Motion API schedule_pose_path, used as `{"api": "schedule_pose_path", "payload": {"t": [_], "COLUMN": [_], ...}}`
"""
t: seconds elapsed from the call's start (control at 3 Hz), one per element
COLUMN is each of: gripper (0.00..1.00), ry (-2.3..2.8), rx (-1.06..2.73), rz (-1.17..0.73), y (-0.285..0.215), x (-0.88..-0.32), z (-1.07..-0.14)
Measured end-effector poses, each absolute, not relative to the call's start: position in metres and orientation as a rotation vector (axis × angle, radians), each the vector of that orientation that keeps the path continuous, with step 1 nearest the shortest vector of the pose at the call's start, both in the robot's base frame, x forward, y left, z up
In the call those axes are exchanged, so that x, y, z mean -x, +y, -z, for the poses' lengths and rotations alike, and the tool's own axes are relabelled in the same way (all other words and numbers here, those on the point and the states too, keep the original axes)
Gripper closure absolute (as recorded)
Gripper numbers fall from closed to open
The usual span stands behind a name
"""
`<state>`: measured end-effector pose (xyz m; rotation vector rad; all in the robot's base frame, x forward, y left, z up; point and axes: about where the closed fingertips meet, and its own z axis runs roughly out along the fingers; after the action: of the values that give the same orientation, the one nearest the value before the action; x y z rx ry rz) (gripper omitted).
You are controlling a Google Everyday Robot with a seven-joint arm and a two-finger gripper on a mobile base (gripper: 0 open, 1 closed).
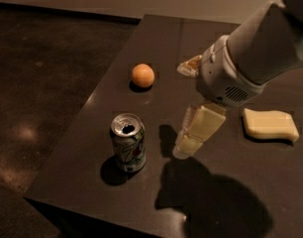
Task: Knock 7up can over
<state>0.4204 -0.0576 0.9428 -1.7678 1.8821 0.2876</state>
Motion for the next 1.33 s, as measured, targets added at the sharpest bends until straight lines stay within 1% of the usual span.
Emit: {"api": "schedule_pose_path", "payload": {"t": [0.33, 0.67, 1.33], "gripper": [0.00, 0.00, 0.00], "ry": [1.864, 1.798, 1.742], "rx": [1.790, 1.797, 1.805], "rz": [-0.380, -0.518, -0.627], "y": [-0.027, 0.008, 0.035], "x": [-0.417, -0.402, -0.388], "z": [-0.925, -0.911, -0.903]}}
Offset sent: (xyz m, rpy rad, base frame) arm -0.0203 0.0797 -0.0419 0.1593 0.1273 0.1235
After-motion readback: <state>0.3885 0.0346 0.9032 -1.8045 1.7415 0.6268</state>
